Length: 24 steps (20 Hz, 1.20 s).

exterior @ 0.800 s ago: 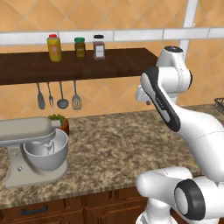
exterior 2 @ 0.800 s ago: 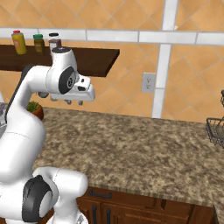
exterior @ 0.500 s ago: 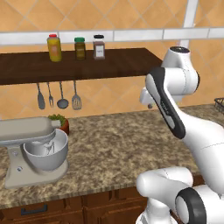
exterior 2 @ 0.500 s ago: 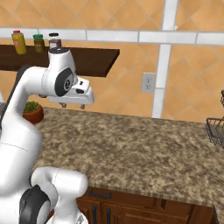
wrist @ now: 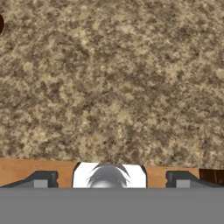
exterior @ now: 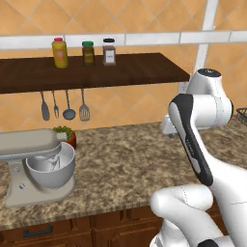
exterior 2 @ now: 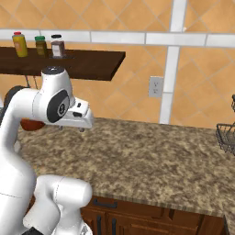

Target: Navigate to the electric kettle.

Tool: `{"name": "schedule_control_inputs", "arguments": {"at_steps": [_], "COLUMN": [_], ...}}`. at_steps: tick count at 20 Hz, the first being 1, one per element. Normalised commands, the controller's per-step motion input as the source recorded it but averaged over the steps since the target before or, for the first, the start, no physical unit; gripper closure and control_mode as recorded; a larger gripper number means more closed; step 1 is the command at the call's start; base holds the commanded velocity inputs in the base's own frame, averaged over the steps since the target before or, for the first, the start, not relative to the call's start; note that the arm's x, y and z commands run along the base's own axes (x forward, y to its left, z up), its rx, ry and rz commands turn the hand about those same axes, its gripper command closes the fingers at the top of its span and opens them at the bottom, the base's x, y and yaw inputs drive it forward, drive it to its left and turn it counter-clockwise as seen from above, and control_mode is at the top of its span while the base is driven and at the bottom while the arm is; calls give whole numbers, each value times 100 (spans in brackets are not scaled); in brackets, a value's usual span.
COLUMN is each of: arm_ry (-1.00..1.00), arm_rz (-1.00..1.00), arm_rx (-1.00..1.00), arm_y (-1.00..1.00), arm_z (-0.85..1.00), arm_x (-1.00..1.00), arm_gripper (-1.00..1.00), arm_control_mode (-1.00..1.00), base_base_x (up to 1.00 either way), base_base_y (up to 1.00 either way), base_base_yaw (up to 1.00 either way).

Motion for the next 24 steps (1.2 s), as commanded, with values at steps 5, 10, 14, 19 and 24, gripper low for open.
{"name": "schedule_control_inputs", "arguments": {"at_steps": [5,10,14,19,24], "arm_ry": [0,0,0,0,0], "arm_rz": [0,0,0,0,0], "arm_rx": [0,0,0,0,0], "arm_y": [0,0,0,0,0], "arm_z": [0,0,0,0,0], "arm_x": [0,0,0,0,0], "arm_gripper": [-100,-100,-100,-100,-100], "arm_control_mode": [100,100,100,100,100], "base_base_x": [-40,-46,-6,5,11], "base_base_y": [8,34,65,54,58], "base_base_yaw": [0,15,57,79,78]}}
